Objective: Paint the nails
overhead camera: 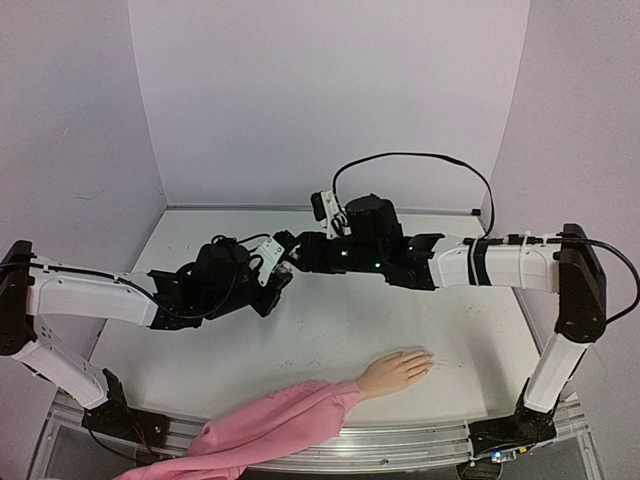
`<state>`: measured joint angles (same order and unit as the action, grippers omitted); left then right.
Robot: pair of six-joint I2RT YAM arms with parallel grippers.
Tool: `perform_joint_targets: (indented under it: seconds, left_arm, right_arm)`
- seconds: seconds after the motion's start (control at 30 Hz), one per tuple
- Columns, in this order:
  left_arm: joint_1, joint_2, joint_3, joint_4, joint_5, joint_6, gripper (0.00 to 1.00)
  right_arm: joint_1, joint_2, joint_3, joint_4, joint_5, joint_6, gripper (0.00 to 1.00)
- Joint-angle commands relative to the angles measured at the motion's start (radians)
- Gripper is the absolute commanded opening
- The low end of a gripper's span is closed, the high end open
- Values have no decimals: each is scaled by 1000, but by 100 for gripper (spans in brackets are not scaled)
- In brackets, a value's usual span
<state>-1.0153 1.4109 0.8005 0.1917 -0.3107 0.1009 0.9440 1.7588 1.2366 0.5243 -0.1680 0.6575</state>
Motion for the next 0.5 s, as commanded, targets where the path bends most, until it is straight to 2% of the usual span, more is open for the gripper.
perform_joint_targets:
  seconds: [0.0,0.13,0.2,0.3,0.37,0.43,0.47]
  left_arm:
    - [-5,-5,67,55,-19,5,0]
    - [-5,-15,62,55,-11,0,0]
    - [-5,-29,56,54,6,-14,0]
    - [-3,-63,42,52,100,-44,0]
    - [4,-103,26,52,242,-57,0]
    - [34,-153,1,53,532,-56,0]
    - [64,-179,-11,54,706,-61,0]
  right_arm:
    - [11,31,61,60,-12,11,41]
    - [15,33,46,94,-30,16,22]
    - [15,31,41,105,-47,7,16]
    - [13,16,35,108,-65,-59,7]
    - [11,-6,20,117,-99,-128,2]
    - [1,-29,4,130,-196,-231,0]
    - [-6,-39,-9,142,-302,-301,0]
